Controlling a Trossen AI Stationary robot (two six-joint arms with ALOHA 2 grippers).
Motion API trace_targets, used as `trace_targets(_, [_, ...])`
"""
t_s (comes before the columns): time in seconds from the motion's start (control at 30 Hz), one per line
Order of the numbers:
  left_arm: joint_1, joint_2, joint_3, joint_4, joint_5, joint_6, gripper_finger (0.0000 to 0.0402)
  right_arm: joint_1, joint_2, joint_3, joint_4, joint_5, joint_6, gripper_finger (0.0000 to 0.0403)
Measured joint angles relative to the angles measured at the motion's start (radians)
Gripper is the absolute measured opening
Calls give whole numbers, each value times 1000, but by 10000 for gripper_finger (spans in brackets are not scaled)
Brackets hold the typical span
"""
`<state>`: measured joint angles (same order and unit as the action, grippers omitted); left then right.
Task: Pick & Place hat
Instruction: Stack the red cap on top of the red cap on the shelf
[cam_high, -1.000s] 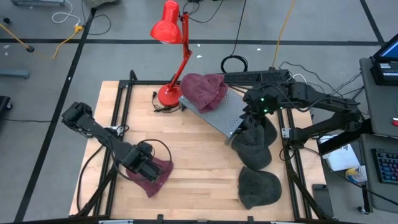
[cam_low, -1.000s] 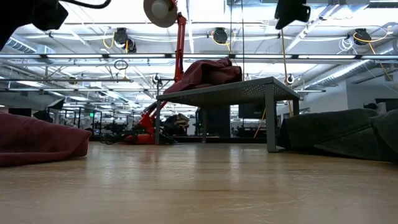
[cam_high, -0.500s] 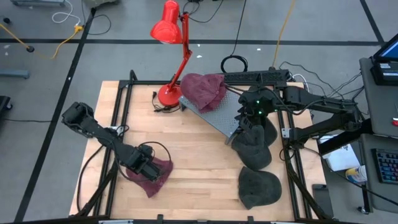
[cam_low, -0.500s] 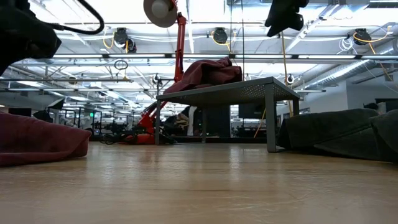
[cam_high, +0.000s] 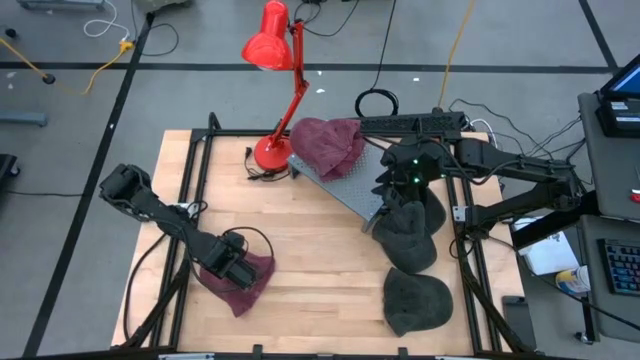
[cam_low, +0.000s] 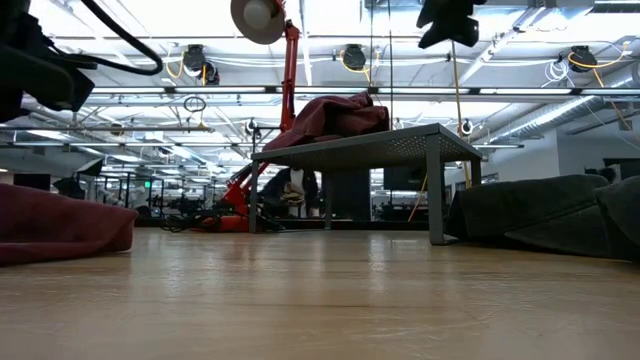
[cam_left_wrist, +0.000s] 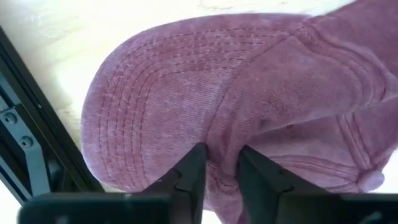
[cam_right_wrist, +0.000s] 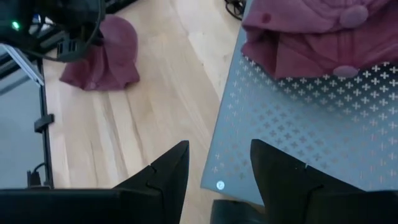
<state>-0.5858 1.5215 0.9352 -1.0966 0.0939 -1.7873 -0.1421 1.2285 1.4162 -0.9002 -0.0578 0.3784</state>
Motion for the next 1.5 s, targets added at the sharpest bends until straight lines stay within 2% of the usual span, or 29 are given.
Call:
trace_targets(0.23, [0,0,0,1,-13,52,8,0,0,0,30,0,2,164])
trace_targets(0.4, [0,0,0,1,-13,78,18,0,0,0,33,0,3,166])
trace_targets(0.9, [35,-31,0,0,-4,170,3,0,0,0,96,-4,-7,167])
trace_targets(1.03, [54,-83,0,-1,-3,214,3,0,0,0,103,-39,-9,167])
trace_targets(1.23, [73,-179,0,-5,-3,283,2,0,0,1,148,-152,-19,163])
trace_targets(1.5, [82,-323,0,-8,18,333,1,0,0,1,182,-157,42,160])
